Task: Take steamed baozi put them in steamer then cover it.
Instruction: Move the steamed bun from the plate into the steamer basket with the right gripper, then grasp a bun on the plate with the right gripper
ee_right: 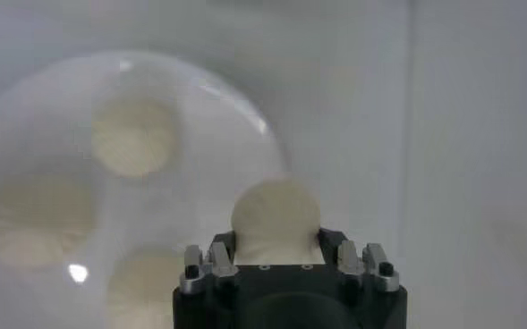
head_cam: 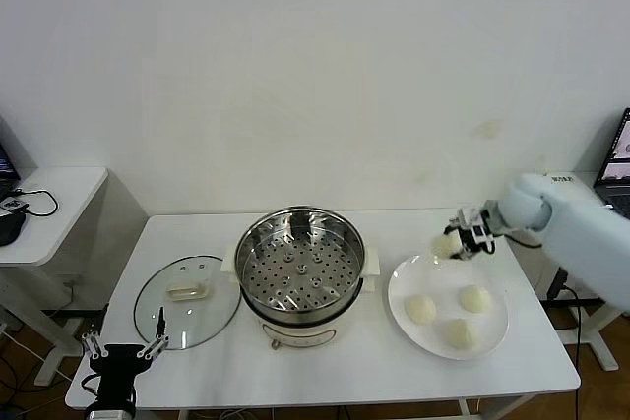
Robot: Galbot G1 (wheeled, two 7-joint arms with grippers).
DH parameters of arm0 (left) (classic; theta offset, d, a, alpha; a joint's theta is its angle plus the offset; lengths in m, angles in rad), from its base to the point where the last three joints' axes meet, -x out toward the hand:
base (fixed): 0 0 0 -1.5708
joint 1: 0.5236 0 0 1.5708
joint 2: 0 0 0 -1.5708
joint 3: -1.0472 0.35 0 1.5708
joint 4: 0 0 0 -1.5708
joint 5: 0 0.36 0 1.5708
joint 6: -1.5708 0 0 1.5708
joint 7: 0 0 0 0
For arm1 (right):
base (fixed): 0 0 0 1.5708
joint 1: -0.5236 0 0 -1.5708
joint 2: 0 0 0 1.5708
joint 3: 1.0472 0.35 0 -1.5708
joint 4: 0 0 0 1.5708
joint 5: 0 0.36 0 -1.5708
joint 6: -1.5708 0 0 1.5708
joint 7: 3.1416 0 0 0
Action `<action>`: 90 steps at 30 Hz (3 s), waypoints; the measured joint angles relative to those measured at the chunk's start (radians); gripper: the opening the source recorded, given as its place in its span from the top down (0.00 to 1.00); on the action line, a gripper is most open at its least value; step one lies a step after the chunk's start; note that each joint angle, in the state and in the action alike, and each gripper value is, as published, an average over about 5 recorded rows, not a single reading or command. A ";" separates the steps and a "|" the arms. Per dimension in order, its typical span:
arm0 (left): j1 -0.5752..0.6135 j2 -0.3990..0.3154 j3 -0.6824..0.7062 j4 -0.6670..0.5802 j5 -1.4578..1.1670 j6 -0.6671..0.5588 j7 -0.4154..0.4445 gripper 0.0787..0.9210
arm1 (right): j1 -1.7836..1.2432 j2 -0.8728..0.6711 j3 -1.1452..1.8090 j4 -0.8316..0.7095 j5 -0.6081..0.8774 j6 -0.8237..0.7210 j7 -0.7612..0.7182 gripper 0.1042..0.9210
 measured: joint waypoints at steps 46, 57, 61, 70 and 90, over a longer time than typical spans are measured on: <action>-0.048 -0.008 -0.048 0.027 -0.026 0.001 0.002 0.12 | 0.153 0.647 -0.375 -0.272 -0.178 0.480 0.168 0.41; -0.047 -0.011 -0.045 0.022 -0.026 -0.001 0.001 0.12 | 0.144 0.676 -0.380 -0.311 -0.229 0.541 0.192 0.30; -0.044 -0.012 -0.045 0.017 -0.026 -0.001 0.001 0.12 | 0.174 0.664 -0.388 -0.290 -0.198 0.530 0.179 0.17; -0.039 -0.011 -0.040 -0.004 -0.026 0.000 0.002 0.12 | 0.291 0.570 -0.407 -0.157 -0.036 0.425 0.124 0.12; -0.038 0.031 -0.011 -0.028 -0.054 0.013 0.009 0.12 | 0.462 0.006 -0.492 0.282 0.183 -0.069 0.041 0.12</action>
